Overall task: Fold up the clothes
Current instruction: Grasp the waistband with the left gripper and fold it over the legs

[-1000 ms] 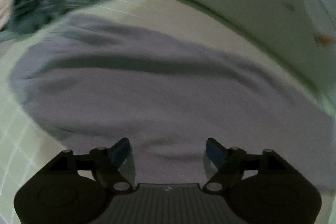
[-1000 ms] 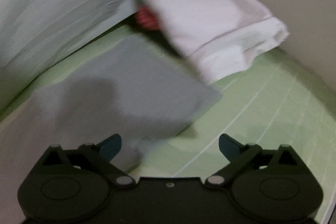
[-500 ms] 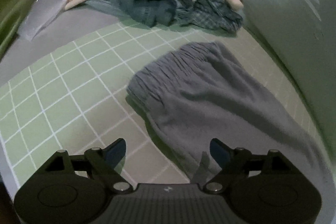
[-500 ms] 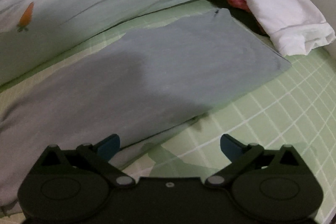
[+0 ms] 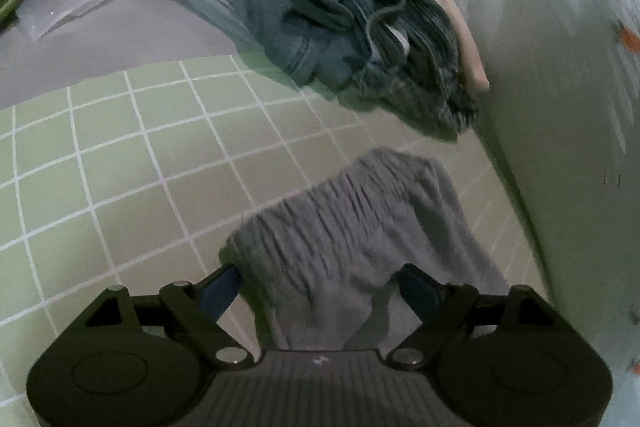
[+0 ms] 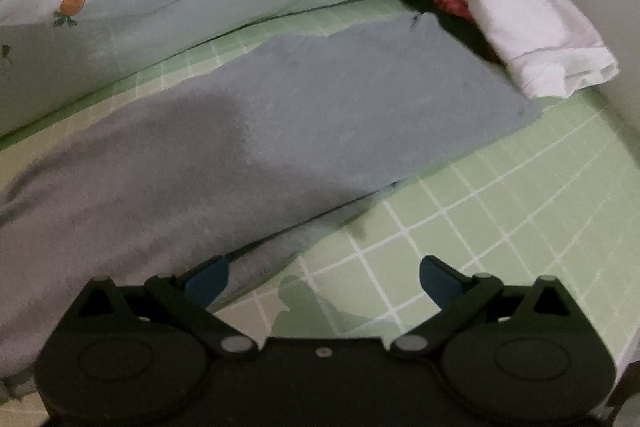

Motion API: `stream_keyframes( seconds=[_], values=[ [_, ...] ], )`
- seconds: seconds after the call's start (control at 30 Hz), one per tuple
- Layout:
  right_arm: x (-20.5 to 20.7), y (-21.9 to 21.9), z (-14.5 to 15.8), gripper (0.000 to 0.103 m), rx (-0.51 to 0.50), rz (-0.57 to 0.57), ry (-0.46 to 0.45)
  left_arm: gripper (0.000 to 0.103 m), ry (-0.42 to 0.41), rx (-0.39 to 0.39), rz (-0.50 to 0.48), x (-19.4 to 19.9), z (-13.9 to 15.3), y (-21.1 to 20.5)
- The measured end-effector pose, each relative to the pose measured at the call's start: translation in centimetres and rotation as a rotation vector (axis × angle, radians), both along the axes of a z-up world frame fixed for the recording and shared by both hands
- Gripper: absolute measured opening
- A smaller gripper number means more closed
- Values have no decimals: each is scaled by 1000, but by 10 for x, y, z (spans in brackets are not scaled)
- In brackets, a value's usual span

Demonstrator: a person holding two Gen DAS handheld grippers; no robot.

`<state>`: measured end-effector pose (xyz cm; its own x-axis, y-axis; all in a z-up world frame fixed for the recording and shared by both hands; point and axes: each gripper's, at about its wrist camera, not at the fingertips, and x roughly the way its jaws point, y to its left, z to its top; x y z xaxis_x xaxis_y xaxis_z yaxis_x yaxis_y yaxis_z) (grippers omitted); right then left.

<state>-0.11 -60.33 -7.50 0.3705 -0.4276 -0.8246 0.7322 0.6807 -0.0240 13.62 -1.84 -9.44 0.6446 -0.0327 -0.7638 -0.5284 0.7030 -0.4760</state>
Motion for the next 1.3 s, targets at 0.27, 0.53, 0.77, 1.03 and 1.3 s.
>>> stream_keyframes(
  seconds=[0.27,0.53,0.77,1.03,1.3],
  values=[
    [-18,-12,3,103,-10,-103,-1,20,8,-44,42,8,0,22],
    [-33,-12,-1,103,-6,-128,-10,17,-17,69,134,15,18,75],
    [-42,-22,-13,103,37,-181,-21,17,-115,128,73,21,53,68],
    [-26,-31,-13,103,48,-116,-80,17,-211,139,-133,35,81,-17],
    [-22,-54,-14,103,52,-75,-105,16,-257,153,-438,31,86,-153]
  ],
)
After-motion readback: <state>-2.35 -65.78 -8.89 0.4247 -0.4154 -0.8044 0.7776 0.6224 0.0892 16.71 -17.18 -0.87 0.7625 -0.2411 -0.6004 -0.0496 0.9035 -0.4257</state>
